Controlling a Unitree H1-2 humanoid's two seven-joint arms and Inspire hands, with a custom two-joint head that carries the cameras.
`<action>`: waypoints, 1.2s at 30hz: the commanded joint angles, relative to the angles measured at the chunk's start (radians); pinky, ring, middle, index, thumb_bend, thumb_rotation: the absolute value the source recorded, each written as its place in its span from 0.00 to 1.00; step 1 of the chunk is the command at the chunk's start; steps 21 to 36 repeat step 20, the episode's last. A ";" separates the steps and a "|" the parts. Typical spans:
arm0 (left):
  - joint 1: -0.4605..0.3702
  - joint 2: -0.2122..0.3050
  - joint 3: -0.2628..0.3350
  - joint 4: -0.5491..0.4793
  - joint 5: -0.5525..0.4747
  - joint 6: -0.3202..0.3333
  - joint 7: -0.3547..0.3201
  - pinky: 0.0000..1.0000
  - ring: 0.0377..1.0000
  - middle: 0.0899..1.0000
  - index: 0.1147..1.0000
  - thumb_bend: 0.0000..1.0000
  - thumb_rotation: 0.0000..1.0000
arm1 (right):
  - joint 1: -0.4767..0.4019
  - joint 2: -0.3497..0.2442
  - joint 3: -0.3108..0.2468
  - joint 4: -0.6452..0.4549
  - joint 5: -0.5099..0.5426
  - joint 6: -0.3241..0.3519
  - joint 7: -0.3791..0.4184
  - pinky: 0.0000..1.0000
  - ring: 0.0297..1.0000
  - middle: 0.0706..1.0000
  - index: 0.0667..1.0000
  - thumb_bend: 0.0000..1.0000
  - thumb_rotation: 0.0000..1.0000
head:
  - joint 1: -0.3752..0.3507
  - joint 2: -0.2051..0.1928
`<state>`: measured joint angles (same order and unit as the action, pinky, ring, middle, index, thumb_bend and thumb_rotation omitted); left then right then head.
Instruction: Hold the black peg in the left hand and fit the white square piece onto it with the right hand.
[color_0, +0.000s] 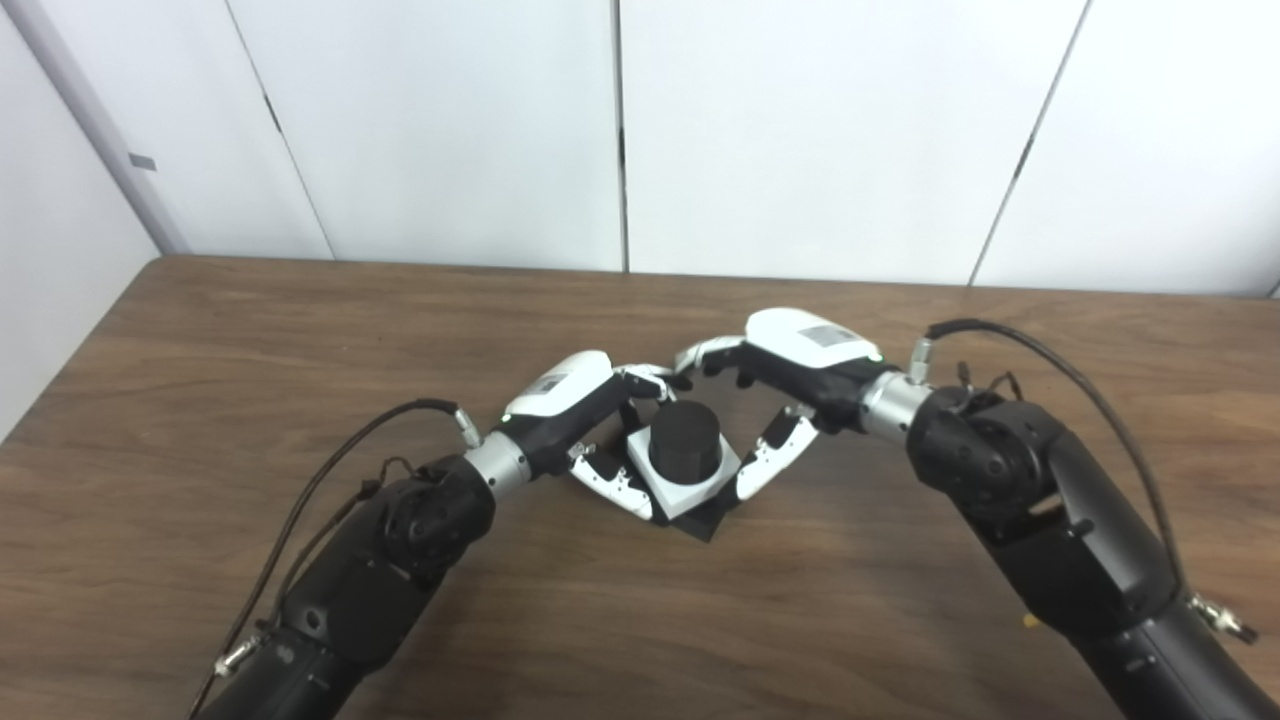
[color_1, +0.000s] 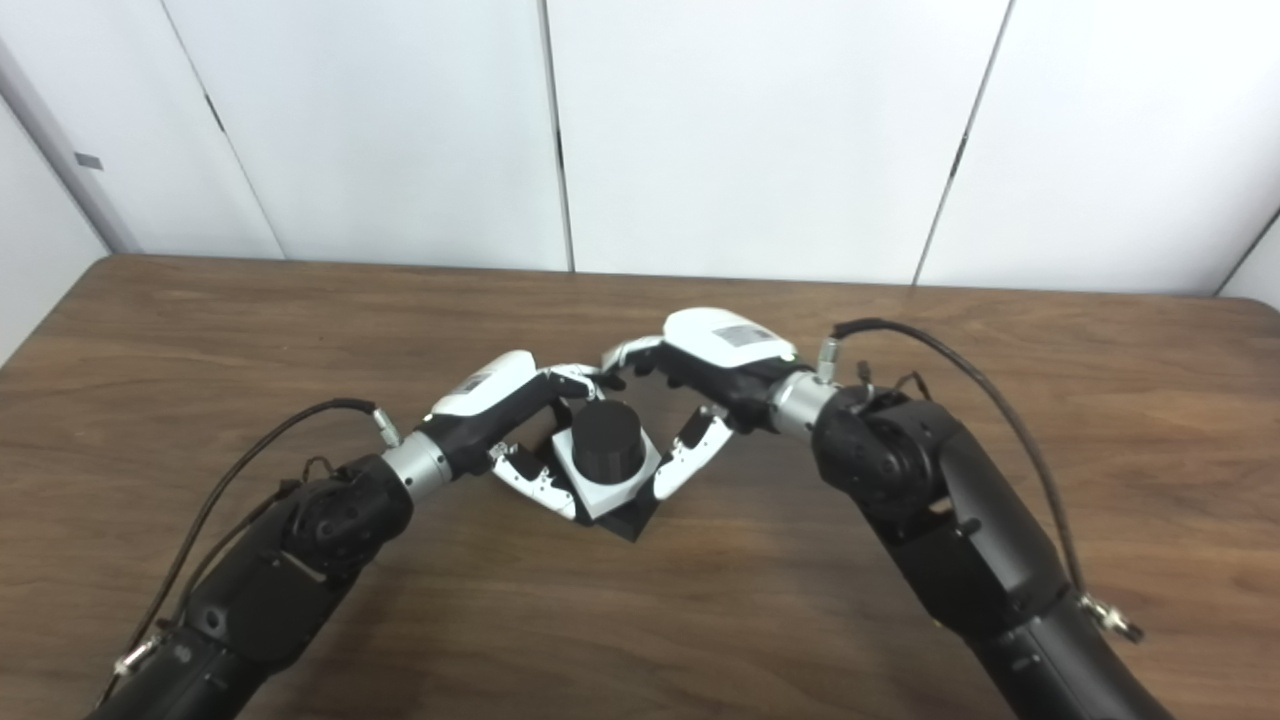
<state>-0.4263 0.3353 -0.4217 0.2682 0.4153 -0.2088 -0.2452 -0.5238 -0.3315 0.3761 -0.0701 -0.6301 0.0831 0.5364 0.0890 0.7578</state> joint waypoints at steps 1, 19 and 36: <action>0.033 -0.008 -0.042 0.031 0.023 0.030 -0.068 0.79 0.88 0.84 0.49 1.00 0.16 | -0.031 -0.018 -0.054 -0.053 0.011 -0.004 -0.057 0.67 0.78 0.83 0.84 0.77 0.12 | 0.001 0.001; 0.030 -0.002 -0.042 0.035 0.018 0.019 -0.071 0.80 0.88 0.84 0.48 1.00 0.16 | 0.133 -0.086 -0.314 -0.128 0.121 0.005 -0.202 0.62 0.75 0.80 0.80 0.77 0.03 | -0.013 0.003; 0.030 -0.002 -0.042 0.038 0.019 0.017 -0.071 0.80 0.88 0.84 0.48 1.00 0.16 | 0.145 -0.080 -0.327 -0.133 0.135 0.005 -0.211 0.62 0.75 0.79 0.80 0.77 0.03 | -0.014 0.001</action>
